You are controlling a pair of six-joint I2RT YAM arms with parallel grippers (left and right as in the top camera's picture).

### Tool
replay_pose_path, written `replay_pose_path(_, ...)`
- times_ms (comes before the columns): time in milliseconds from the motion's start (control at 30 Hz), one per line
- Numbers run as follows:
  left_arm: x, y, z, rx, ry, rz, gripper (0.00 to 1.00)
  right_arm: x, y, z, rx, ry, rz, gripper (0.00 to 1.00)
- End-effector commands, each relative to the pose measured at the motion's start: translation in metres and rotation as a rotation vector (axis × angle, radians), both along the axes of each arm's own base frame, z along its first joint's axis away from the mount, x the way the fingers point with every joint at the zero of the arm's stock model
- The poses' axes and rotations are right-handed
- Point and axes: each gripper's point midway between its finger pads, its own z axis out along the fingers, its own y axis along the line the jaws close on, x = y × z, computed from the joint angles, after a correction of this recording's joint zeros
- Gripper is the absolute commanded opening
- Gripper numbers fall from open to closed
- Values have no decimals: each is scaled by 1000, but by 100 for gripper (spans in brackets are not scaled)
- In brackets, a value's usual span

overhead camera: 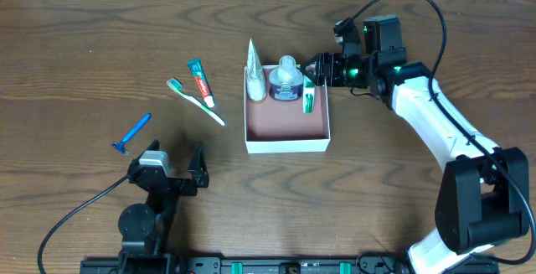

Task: Pack container
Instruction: 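Lower the bar into the box front and open the right gripper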

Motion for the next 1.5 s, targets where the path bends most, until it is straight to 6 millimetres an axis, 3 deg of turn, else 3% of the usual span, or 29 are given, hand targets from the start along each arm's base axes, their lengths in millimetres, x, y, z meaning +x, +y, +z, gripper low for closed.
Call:
replay_pose_path(0,-1,0,-17,2,52,-5,98,0,2,-1,5,3,4,69)
replay_pose_path(133,-1,0,-17,2,52,-5,98,0,0,8,34,-4,14,70)
replay_pose_path(233,-1,0,-17,2,52,-5,98,2,-11,27,56,-35,-9,73)
replay_pose_path(433,-1,0,-17,2,52,-5,98,2,-70,83,65,-127,-140,79)
replay_pose_path(533,-1,0,-17,2,52,-6,98,-3,-109,95,54,-121,-233,79)
replay_pose_path(633,-1,0,-17,2,52,-5,98,-12,-139,86,25,-66,-296,81)
replay_pose_path(767,-1,1,-17,3,52,0,98,-22,-170,57,-57,55,-395,86)
replay_pose_path(967,-1,2,-17,4,52,10,98,-32,-201,16,-209,199,-529,99)
replay_pose_path(1033,-1,2,-17,4,52,10,98,-32,-209,9,-232,225,-568,99)
replay_pose_path(1200,-1,2,-17,4,52,10,98,-31,-229,-3,-217,282,-658,99)
replay_pose_path(1467,-1,-4,-16,-16,51,-23,98,-45,-281,-10,-254,331,-799,99)
